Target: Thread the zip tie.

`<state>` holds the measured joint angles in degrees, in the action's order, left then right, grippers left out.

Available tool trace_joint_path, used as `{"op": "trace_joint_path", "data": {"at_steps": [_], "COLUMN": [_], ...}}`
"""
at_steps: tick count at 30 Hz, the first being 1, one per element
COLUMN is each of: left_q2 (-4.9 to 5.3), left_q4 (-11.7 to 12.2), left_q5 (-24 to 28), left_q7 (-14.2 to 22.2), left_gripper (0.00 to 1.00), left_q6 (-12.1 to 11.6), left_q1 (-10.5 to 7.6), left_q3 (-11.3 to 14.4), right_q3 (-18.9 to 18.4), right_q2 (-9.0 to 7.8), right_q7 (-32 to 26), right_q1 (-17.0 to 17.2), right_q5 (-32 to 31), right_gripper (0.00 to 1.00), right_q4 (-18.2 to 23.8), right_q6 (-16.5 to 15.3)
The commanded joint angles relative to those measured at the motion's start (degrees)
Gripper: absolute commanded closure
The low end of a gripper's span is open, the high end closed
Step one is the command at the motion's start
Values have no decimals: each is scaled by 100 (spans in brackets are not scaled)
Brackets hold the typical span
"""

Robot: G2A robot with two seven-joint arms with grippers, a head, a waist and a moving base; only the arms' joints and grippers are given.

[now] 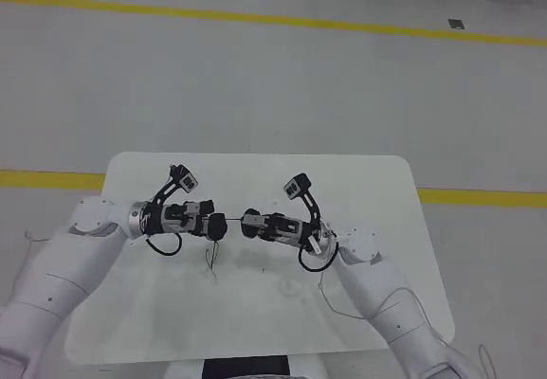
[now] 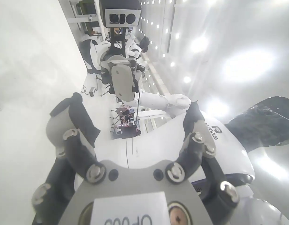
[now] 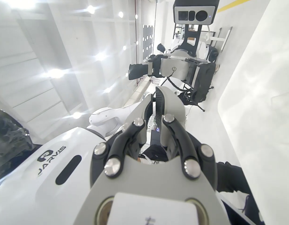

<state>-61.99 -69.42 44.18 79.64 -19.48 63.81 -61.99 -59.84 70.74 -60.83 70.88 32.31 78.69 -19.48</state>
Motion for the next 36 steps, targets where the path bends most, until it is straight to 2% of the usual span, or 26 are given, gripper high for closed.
{"op": "trace_joint_path", "data": {"at_steps": [1,4,10,14,17,23,27,36], "left_q2": [0,3,35,62,84,84,96,141], "left_q4": [0,-128,-191,-233,-379,-379,-533,-525], "left_q5": [-1,-138,-162,-81,-13,-13,-151,-182], "left_q7": [0,-182,-48,0,0,0,-150,-71], "left_gripper": [0,0,0,0,0,0,0,0], "left_q6": [0,22,61,74,56,56,136,180], "left_q1": [1,39,20,36,59,59,97,129], "left_q3": [-1,37,13,-39,44,44,77,35], "right_q3": [0,36,75,106,121,121,136,93], "right_q2": [0,8,21,26,26,26,18,-4], "right_q7": [3,87,-92,-179,-234,-234,-19,98], "right_q1": [1,60,47,6,-14,-14,59,101], "right_q5": [-2,79,388,410,410,410,260,138], "right_gripper": [100,100,100,100,100,100,100,100], "right_q4": [1,92,33,-6,-19,-19,132,153], "right_q6": [0,94,199,229,257,257,387,432]}}
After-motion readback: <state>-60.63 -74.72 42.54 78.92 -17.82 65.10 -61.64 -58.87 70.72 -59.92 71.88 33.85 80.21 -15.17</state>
